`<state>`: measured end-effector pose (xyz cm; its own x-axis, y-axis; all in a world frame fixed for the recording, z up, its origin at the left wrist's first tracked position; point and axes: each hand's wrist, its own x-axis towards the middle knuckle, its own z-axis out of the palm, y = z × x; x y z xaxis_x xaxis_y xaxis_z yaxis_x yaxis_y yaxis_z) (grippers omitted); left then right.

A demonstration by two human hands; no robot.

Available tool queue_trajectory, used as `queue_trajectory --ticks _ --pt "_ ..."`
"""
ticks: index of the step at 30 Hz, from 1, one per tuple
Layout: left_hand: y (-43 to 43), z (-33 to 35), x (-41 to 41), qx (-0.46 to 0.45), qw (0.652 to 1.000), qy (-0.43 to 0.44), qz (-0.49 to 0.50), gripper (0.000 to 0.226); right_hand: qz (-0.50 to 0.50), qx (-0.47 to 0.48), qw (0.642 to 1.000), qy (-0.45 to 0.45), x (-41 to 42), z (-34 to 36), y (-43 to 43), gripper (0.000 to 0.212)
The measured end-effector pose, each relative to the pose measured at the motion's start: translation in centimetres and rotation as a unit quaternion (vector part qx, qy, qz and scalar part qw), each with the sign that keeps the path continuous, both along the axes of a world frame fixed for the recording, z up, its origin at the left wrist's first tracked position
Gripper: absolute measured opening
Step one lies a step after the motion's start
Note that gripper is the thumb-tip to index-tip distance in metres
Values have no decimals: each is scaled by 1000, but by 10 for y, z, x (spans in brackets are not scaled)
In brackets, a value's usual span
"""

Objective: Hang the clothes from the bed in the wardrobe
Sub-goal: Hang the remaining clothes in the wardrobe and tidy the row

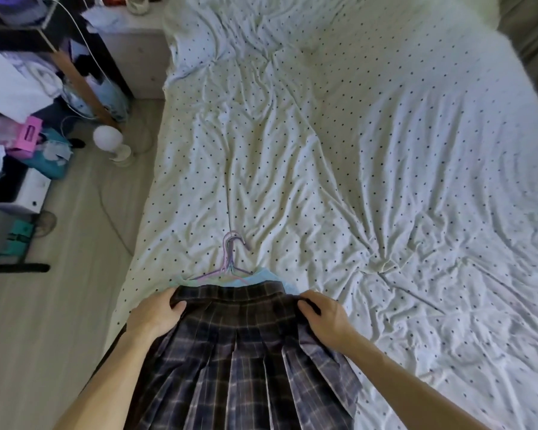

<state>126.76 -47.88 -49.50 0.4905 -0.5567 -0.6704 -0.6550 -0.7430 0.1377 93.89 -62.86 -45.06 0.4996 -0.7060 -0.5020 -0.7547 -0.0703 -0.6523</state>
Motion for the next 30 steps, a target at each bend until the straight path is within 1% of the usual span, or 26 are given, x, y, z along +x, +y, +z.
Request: queue_trajectory --ticks 2,5,6,10,12,14,16,18,19,20,21,22,23,25,27,29,30 --pt "3 22 -7 -7 1000 29 9 55 -26 -4 999 -28 -21 24 12 17" --pt "2 56 -24 3 999 16 -31 66 -64 -12 996 -57 -58 62 30 15" --pt "-1 73 -33 -1 999 23 -42 63 -81 -20 995 -62 -72 76 33 15" --pt "-27 153 -86 -56 987 139 -50 37 -164 -64 981 -88 -139 127 39 22" --pt "-47 196 -115 -80 980 158 -90 35 -200 -97 970 -96 -179 154 38 22" --pt "-66 240 -153 -111 966 195 -130 33 -234 -132 957 -110 -222 184 39 22" --pt "-81 292 -211 -133 947 232 -180 22 -278 -177 937 -116 -279 217 49 23" --pt "-95 330 -249 -146 933 267 -191 14 -303 -216 921 -114 -319 232 46 22" --pt "-99 349 -276 -149 926 285 -198 14 -321 -231 911 -114 -348 243 51 20" --pt "-102 365 -303 -152 918 301 -209 22 -337 -241 903 -112 -376 256 58 19" --pt "-104 379 -330 -157 907 320 -223 36 -349 -257 894 -114 -404 266 65 20" --pt "-106 392 -357 -163 896 336 -239 48 -368 -279 880 -109 -432 277 73 21" --pt "-107 403 -387 -170 886 346 -255 51 -386 -300 866 -104 -459 289 81 24" --pt "-108 421 -446 -201 868 355 -283 40 -407 -339 845 -77 -512 309 100 26" --pt "-108 431 -508 -241 857 338 -306 33 -423 -367 827 -43 -565 323 121 23" --pt "-106 436 -565 -280 841 317 -338 36 -414 -384 825 21 -614 336 146 16" --pt "-106 437 -592 -292 833 310 -353 36 -414 -376 827 58 -637 342 158 11"
